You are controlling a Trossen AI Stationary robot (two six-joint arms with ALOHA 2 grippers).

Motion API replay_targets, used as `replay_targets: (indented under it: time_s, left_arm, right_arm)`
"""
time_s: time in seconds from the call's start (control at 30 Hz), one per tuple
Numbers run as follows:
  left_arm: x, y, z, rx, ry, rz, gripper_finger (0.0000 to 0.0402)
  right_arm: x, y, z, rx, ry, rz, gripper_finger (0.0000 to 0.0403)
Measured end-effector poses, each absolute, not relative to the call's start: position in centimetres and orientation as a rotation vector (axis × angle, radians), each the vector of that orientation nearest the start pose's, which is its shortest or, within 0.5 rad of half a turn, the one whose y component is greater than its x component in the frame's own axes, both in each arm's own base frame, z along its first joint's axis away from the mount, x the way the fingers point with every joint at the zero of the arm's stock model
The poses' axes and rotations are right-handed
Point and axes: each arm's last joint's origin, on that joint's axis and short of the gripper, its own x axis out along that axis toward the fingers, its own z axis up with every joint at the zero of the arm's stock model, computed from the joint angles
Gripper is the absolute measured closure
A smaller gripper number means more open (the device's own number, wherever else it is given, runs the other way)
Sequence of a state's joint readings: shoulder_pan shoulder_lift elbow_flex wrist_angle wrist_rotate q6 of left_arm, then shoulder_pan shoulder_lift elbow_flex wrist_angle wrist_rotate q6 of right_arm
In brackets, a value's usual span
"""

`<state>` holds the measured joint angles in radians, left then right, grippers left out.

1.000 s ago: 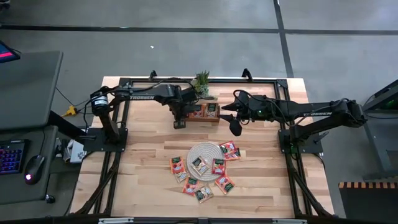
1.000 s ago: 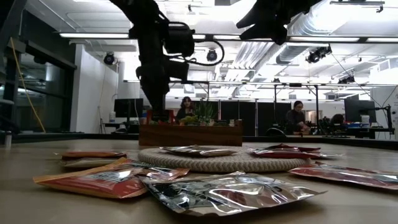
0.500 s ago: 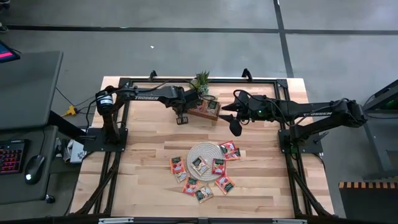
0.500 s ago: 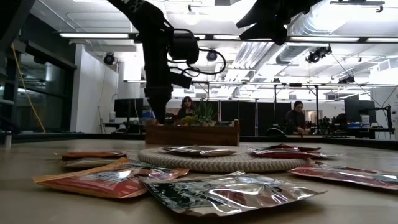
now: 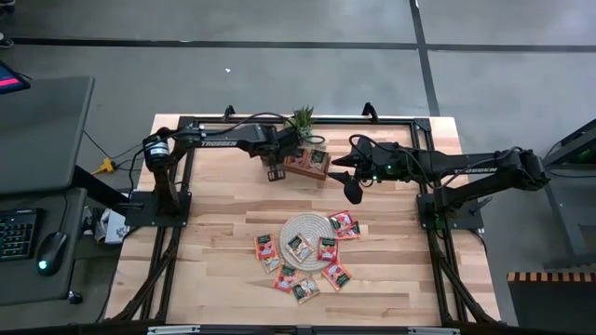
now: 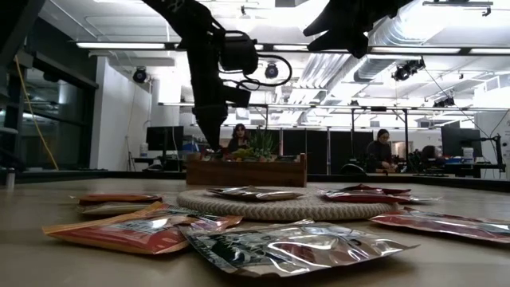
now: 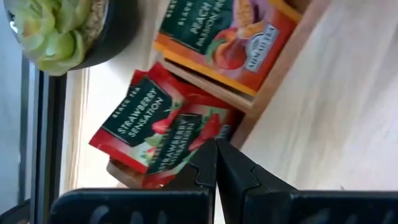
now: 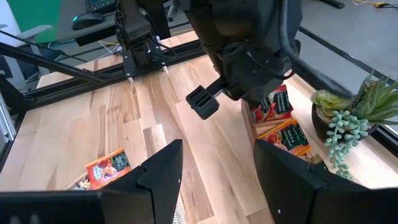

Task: Pick & Place Tea
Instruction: Put the red tea bag into the left section of the wooden organizer, then put the orange tea bag into the middle section of the wooden organizer

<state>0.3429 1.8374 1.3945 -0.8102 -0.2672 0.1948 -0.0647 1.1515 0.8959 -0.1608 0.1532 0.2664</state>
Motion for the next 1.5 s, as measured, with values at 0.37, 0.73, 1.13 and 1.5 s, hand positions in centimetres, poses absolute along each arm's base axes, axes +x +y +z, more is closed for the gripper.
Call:
replay_targets:
  time_s: [0.37,0.73,1.13,1.5]
  left_arm:
    - [33.5,16.2,22.0,0.098,1.265,0.592,0.0402]
    - [32.2,15.5,23.0,-0.003,1.305,0.597,0.0402]
    - [30.0,15.4,28.8,0.070,1.083,0.769,0.0402]
    - [28.6,13.8,30.3,0.003,1.065,0.671,0.0402]
  right_arm:
    - [25.2,-2.1,30.2,0.244,0.386,-0.270,0.0210]
    - [25.0,-2.0,29.8,0.282,0.423,-0.277,0.0210]
    - [24.8,-2.0,29.4,0.282,0.472,-0.277,0.0210]
    - [24.6,-1.4,28.9,0.372,0.553,-0.174,0.0210]
